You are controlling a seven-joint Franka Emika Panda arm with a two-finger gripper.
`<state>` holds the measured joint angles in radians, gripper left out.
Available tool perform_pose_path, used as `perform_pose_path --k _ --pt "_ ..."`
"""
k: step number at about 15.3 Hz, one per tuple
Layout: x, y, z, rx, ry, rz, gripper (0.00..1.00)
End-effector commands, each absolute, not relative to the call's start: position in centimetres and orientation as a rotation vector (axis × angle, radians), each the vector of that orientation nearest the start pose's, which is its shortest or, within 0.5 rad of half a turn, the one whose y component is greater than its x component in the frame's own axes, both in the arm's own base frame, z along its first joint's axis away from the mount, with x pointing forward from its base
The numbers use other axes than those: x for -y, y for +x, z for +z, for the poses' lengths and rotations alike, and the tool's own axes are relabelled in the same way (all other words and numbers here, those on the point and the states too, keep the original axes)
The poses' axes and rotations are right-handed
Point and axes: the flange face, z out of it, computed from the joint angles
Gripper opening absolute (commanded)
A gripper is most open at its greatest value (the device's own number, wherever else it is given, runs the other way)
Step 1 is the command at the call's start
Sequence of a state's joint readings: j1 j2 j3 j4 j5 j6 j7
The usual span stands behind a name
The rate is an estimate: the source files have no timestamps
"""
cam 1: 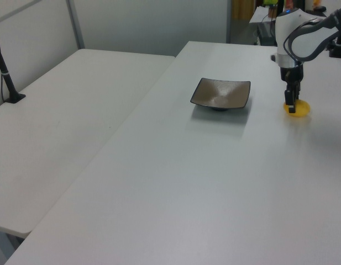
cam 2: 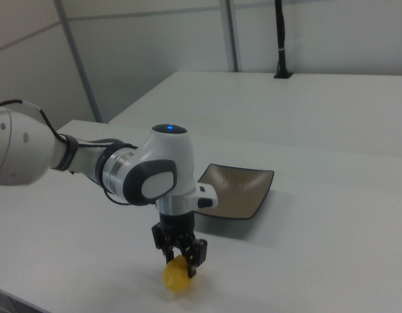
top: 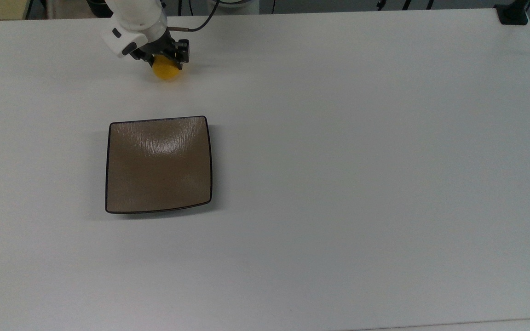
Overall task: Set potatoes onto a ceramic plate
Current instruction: 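Lift the potato and carry it over the brown plate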
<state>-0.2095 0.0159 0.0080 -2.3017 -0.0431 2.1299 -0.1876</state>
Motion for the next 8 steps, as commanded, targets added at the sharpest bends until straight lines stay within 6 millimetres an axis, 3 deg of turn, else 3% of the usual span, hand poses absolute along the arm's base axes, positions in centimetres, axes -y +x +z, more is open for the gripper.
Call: perform_pose_path --k 1,8 --pt "10.4 50.3 36.0 0.007 -3.139 0.173 0.38" --pt "9.5 54.2 40.6 -0.108 -3.075 -0.033 0.39"
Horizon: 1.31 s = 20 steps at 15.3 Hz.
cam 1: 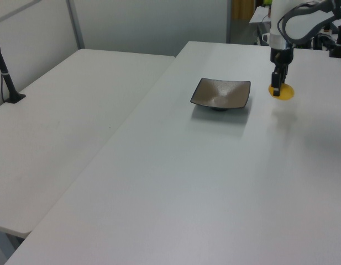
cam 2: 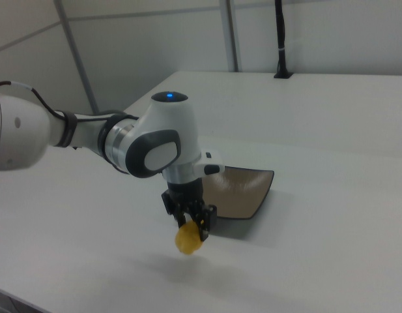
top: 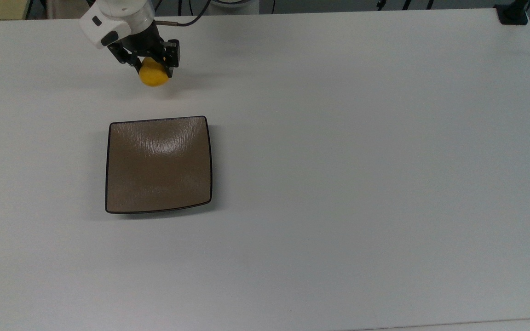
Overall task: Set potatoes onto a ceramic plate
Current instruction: 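Lift the potato and carry it over the brown plate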
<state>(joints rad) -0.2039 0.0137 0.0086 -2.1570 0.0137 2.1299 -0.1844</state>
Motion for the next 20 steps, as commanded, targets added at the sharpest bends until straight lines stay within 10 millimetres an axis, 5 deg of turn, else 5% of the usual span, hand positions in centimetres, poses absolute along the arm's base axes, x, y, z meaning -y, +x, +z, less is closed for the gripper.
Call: perform_pose_path --k 1,9,11,12,13,20 --pt "9.5 55.3 40.8 -0.14 -3.052 -0.052 0.39" --pt "9.1 64.8 38.1 -0.401 -2.988 -0.089 0.46" --pt "9.7 65.4 38.5 -0.44 -2.977 -0.109 0.58" --pt "10.1 65.4 38.8 -0.445 -2.977 -0.117 0.85" --pt "10.2 65.4 38.8 -0.432 -2.981 -0.116 1.0" --pt "10.2 65.3 39.1 -0.445 -2.975 -0.108 1.0"
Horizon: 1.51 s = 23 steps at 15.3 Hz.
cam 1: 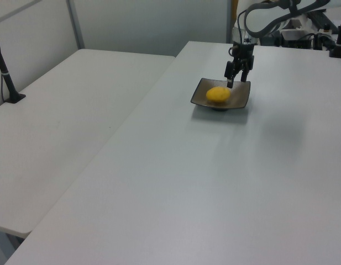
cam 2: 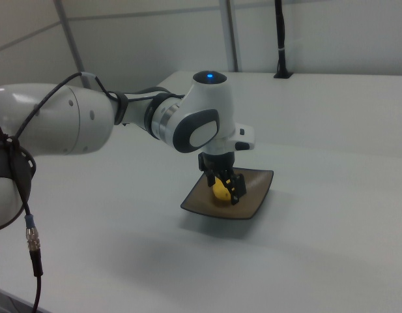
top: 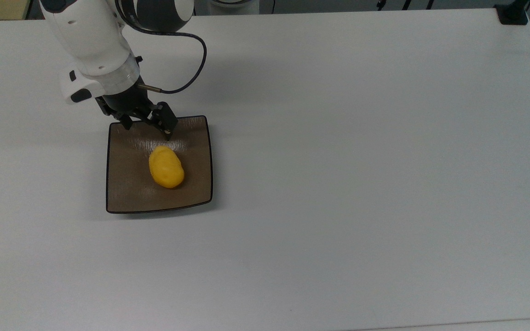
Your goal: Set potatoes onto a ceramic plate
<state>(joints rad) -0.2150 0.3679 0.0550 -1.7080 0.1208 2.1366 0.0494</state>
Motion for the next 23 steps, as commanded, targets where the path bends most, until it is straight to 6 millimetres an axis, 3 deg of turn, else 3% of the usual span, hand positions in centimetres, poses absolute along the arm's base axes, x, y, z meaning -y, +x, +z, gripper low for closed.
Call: perform_pose_path --k 1,6,11,15,19,23 --pt "10.1 65.2 39.6 -0.447 -2.971 -0.113 1.0" --pt "8.7 62.0 44.8 -0.354 -3.037 0.027 1.0" --pt "6.0 58.7 47.1 -0.225 -3.162 0.086 1.0" --pt "5.3 57.4 49.3 -0.21 -3.175 0.04 1.0" --pt "5.1 56.1 52.8 -0.105 -3.179 -0.053 1.0" --pt "2.4 55.8 53.3 -0.03 -3.177 -0.069 1.0"
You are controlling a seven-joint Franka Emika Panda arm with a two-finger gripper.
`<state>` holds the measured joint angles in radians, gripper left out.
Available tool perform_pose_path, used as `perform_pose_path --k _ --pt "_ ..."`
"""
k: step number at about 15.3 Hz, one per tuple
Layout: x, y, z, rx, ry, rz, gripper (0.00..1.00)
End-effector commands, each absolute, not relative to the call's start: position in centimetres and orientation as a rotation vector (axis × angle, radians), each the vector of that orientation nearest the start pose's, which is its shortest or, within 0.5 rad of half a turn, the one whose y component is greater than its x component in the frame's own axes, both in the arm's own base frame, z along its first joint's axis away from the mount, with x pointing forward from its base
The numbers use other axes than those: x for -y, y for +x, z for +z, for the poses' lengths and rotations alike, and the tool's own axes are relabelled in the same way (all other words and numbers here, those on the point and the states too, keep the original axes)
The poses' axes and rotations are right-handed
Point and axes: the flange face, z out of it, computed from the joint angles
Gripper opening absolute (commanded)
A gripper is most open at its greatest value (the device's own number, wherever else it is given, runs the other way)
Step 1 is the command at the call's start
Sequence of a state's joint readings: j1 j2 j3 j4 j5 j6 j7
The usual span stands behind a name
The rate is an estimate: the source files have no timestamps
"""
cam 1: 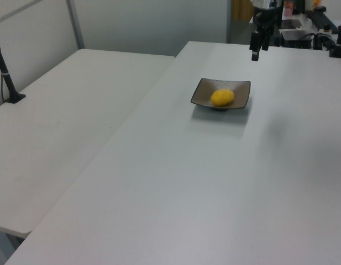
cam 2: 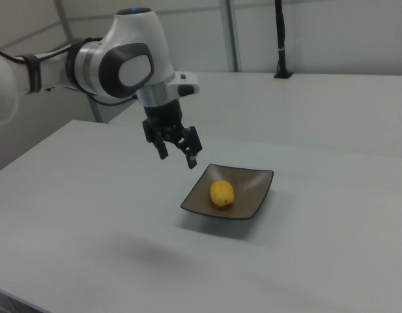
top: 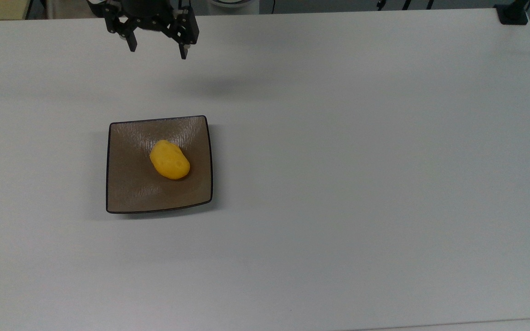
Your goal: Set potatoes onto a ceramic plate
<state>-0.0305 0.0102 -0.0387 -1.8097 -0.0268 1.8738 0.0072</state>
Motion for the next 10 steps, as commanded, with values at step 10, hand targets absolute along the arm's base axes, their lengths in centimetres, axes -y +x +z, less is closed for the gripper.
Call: perform_pose_path --k 10 --pt "-2.6 55.0 53.4 0.027 -3.171 -0.007 1.0"
